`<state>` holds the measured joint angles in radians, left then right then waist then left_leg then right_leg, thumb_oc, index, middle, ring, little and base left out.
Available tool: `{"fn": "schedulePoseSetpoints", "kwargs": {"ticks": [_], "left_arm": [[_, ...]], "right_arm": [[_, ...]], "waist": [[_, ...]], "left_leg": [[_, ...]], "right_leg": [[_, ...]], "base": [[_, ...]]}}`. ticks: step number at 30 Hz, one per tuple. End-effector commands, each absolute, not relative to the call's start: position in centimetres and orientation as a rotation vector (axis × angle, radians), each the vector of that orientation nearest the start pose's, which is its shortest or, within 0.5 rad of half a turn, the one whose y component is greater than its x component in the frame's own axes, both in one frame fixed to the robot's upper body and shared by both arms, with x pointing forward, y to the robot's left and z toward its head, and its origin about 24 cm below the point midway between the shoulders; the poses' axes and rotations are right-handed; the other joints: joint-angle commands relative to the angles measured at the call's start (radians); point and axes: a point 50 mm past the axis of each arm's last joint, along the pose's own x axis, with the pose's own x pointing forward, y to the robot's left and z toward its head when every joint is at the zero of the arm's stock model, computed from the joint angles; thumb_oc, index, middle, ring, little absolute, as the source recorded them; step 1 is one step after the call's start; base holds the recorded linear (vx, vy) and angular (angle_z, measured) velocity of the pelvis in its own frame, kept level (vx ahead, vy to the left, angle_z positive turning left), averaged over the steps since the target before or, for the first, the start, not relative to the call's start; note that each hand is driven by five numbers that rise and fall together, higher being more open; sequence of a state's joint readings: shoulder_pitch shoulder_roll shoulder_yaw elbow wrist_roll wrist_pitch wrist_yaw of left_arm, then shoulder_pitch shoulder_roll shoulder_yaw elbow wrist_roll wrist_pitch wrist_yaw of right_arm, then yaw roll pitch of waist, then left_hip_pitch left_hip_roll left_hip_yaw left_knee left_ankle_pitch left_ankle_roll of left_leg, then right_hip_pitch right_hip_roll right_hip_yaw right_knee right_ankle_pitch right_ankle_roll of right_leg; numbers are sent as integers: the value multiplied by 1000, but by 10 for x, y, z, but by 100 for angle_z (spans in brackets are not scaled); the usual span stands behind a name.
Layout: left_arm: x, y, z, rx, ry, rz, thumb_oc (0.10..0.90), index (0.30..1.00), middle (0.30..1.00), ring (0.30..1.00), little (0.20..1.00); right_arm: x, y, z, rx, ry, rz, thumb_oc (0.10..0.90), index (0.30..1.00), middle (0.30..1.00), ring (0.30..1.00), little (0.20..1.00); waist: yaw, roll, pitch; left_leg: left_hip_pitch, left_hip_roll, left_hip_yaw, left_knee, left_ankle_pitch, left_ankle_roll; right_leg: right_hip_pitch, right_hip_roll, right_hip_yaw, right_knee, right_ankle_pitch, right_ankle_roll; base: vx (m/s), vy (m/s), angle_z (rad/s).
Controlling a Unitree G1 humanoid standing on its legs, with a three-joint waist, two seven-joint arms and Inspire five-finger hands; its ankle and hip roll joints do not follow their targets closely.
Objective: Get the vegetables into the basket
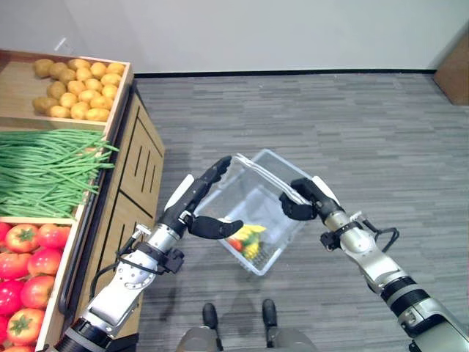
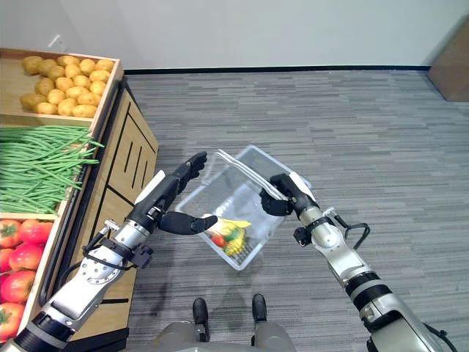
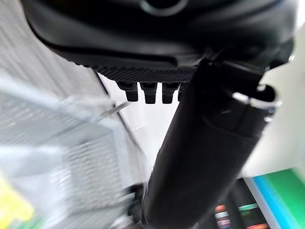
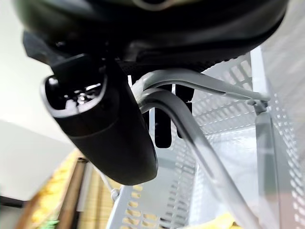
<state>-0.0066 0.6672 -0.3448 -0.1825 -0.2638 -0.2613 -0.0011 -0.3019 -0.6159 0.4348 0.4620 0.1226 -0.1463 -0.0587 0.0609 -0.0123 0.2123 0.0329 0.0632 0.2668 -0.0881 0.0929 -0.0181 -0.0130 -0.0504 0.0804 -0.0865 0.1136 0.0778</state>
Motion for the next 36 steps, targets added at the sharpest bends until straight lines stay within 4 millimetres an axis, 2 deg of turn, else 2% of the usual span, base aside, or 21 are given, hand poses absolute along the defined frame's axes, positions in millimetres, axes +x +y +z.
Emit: {"fn": "schedulePoseSetpoints", "kwargs": {"ticks": [1,2,4,5,7,8,9,10,11,12,14,15,16,19,22,23,25,26,27,32,36], "left_arm": [[231,173,121,307,-421,-467,900,1000,1000,1000,1000],[226,182,112,349,-371,-462,900,1000,1000,1000,1000],[224,186,107,358,-340,-455,900,1000,1000,1000,1000],[219,200,87,368,-229,-416,900,1000,1000,1000,1000],[214,206,76,373,-174,-398,900,1000,1000,1000,1000],[206,223,48,418,-30,-355,900,1000,1000,1000,1000],[206,223,48,419,-30,-356,900,1000,1000,1000,1000],[201,229,35,443,31,-340,900,1000,1000,1000,1000],[192,244,4,510,161,-259,900,1000,1000,1000,1000],[192,244,4,510,161,-259,900,1000,1000,1000,1000],[169,260,-48,509,402,-108,900,1000,1000,1000,1000],[170,259,-49,509,401,-109,900,1000,1000,1000,1000],[155,262,-72,494,513,-50,900,1000,1000,1000,1000],[135,264,-103,531,687,-35,900,1000,1000,1000,1000],[123,261,-118,509,779,-30,900,1000,1000,1000,1000],[112,263,-127,480,850,5,900,1000,1000,1000,1000],[97,259,-141,448,959,41,900,1000,1000,1000,1000],[98,259,-141,448,958,41,900,1000,1000,1000,1000],[79,257,-151,423,1069,77,900,1000,1000,1000,1000],[60,252,-160,330,1175,167,900,1000,1000,1000,1000],[49,243,-165,270,1231,189,900,1000,1000,1000,1000]], "right_arm": [[318,-210,92,-539,-218,101,400,300,300,300,300],[315,-222,82,-545,-170,66,400,300,300,300,300],[312,-227,76,-552,-146,51,400,300,300,300,300],[305,-239,65,-569,-96,19,400,300,300,300,300],[301,-243,59,-570,-74,10,400,300,300,300,300],[292,-253,47,-592,-20,-8,400,300,300,300,300],[292,-253,47,-592,-20,-8,400,300,300,300,300],[288,-258,41,-596,7,-18,400,300,300,300,300],[275,-265,26,-612,64,-33,400,300,300,300,300],[275,-265,26,-613,64,-34,400,300,300,300,300],[253,-279,4,-644,163,-65,400,300,300,300,300],[252,-279,4,-647,163,-66,400,300,300,300,300],[238,-289,-12,-644,246,-105,400,300,300,300,300],[220,-302,-30,-620,344,-174,400,300,300,300,300],[207,-306,-42,-614,410,-195,400,300,300,300,300],[202,-306,-48,-604,433,-200,400,300,300,300,300],[184,-304,-68,-548,527,-231,400,300,300,300,300],[184,-304,-68,-548,527,-231,400,300,300,300,300],[161,-302,-89,-544,642,-227,400,300,300,300,300],[136,-290,-113,-536,781,-192,400,300,300,300,300],[100,-273,-138,-496,957,-135,400,300,300,300,300]], "waist": [[13,-39,-113],[19,-36,-112],[20,-35,-114],[24,-32,-111],[24,-31,-112],[24,-29,-112],[23,-29,-113],[22,-29,-114],[19,-29,-120],[20,-29,-120],[15,-32,-128],[14,-30,-128],[9,-31,-134],[-3,-29,-139],[-10,-28,-143],[-16,-28,-145],[-29,-29,-151],[-29,-29,-151],[-37,-29,-155],[-45,-34,-164],[-52,-33,-174]], "left_leg": [[37,29,-17,1,-51,-68],[35,28,-22,1,-49,-68],[34,27,-26,1,-48,-68],[31,26,-30,1,-45,-68],[29,25,-34,1,-44,-68],[28,24,-39,1,-41,-68],[27,24,-39,1,-41,-68],[28,23,-41,1,-41,-68],[27,23,-47,1,-40,-67],[27,23,-48,1,-40,-67],[28,20,-53,1,-38,-66],[27,21,-55,1,-39,-66],[27,20,-57,1,-37,-65],[26,22,-58,1,-34,-67],[28,24,-53,1,-34,-68],[29,25,-49,1,-33,-69],[35,27,-41,1,-35,-71],[35,28,-40,1,-35,-71],[41,31,-30,1,-36,-72],[53,33,-15,1,-38,-75],[62,38,-4,1,-38,-76]], "right_leg": [[1,-121,-68,7,11,108],[3,-122,-73,8,11,108],[4,-123,-77,8,11,107],[5,-125,-82,8,13,106],[5,-126,-85,7,13,106],[7,-127,-88,8,14,106],[7,-127,-89,8,14,106],[8,-128,-90,8,13,105],[12,-129,-96,8,11,105],[12,-129,-96,8,11,105],[16,-131,-100,10,11,103],[16,-131,-102,10,10,103],[18,-132,-104,10,11,101],[17,-131,-106,12,12,99],[14,-129,-103,16,12,97],[12,-128,-101,17,12,96],[8,-122,-88,20,11,94],[8,-122,-88,21,11,94],[3,-118,-76,24,11,92],[3,-111,-61,26,12,90],[-1,-105,-49,31,13,87]], "base": [[-8,-5,4],[-10,-2,5],[-14,-1,6],[-21,-4,5],[-18,-5,4],[-8,-2,4],[-5,1,6],[16,0,9],[15,0,9],[19,-6,9],[10,-7,9],[13,-14,9],[14,-12,14],[-3,-10,14],[-3,-3,1],[-1,-1,-4],[2,-5,-11],[2,-6,-26],[7,-6,-27],[6,-12,-17],[-1,-6,-14]]}}
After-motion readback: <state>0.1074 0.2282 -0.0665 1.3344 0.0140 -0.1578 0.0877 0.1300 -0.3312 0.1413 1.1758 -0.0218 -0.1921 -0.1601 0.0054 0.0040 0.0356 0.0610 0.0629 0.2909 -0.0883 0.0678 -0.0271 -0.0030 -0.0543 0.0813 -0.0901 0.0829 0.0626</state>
